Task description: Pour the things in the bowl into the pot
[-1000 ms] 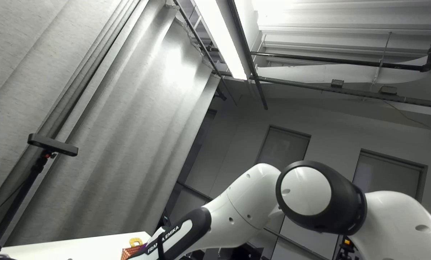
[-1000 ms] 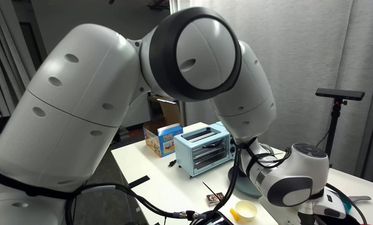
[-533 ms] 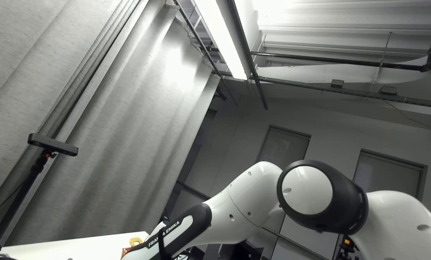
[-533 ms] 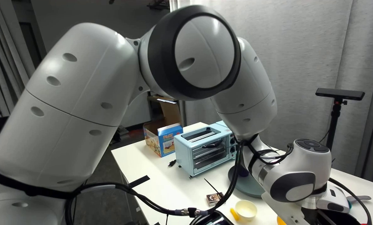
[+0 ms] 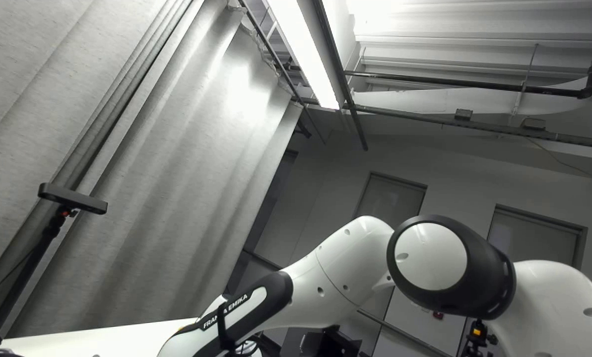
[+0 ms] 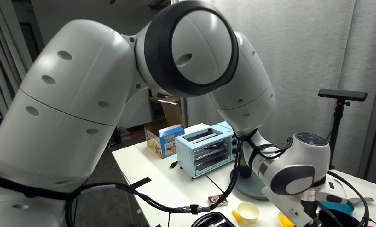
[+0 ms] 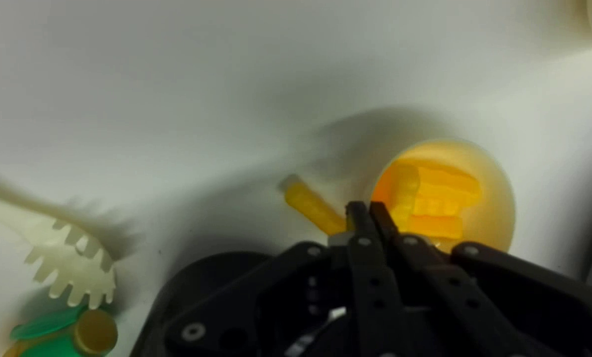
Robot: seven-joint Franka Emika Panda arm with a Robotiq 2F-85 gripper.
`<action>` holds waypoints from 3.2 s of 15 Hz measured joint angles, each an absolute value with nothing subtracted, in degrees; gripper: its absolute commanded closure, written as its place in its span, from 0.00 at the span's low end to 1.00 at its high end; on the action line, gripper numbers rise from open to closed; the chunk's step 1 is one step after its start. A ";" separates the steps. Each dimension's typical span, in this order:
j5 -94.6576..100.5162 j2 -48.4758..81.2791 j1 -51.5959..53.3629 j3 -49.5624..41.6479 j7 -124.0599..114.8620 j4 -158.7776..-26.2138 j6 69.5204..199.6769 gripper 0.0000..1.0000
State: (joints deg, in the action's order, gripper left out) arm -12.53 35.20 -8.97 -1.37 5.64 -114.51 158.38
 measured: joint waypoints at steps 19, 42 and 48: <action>-10.42 21.76 -8.28 -4.60 5.01 -114.82 156.08 0.99; -1.43 27.46 -7.19 -10.13 2.03 -119.57 167.20 0.99; -1.22 28.73 -5.99 -11.41 2.03 -119.31 171.09 0.99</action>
State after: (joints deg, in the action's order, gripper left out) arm -1.22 28.73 -5.99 -11.41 2.03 -119.31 171.09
